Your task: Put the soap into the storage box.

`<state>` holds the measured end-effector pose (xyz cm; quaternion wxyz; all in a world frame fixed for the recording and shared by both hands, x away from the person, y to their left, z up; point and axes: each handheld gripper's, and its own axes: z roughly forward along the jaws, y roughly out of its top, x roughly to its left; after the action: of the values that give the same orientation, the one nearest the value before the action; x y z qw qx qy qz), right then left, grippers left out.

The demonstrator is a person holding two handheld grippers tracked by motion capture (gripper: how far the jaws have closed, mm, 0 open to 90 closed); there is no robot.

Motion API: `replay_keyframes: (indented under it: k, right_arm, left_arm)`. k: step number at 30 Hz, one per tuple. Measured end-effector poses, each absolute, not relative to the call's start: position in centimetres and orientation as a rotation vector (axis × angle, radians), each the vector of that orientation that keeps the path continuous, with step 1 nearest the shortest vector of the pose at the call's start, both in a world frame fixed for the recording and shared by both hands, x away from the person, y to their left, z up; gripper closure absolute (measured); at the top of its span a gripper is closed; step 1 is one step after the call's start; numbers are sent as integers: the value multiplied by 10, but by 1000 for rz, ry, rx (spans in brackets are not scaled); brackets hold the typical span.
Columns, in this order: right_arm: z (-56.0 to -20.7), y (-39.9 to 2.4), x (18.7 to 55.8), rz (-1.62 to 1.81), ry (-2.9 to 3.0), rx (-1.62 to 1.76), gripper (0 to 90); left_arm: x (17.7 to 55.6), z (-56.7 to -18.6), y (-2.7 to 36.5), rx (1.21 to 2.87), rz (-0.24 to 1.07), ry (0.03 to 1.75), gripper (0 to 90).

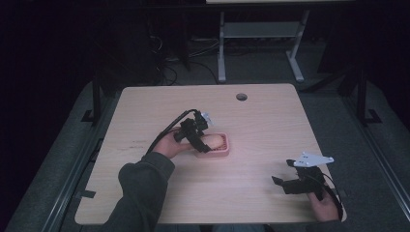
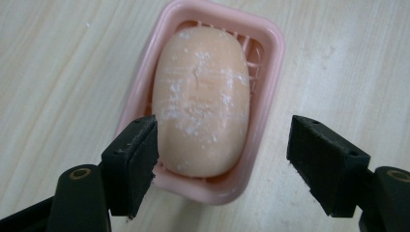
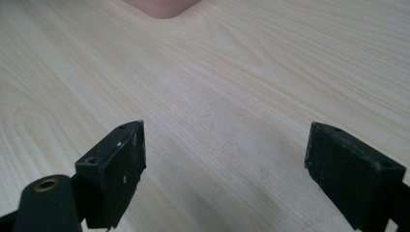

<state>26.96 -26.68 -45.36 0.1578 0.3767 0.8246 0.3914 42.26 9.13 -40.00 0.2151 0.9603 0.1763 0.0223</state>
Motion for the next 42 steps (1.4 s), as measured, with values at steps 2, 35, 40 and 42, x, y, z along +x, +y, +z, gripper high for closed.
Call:
replay_keyframes:
  k: [2, 35, 40, 42]
  right_arm:
    - [-454, -267, 270, 1118, 2359, 1075, 141]
    - [-456, -271, 273, 1097, 2334, 1124, 141]
    - [-456, -272, 274, 1088, 2336, 1133, 141]
    - [-456, -271, 274, 1086, 2337, 1135, 141]
  left_arm:
    - [420, -400, 93, 2667, 59, 494, 264]
    - [378, -405, 131, 2649, 52, 510, 273]
    - [370, -405, 138, 2655, 56, 504, 273]
    - [367, -404, 141, 2652, 59, 505, 272]
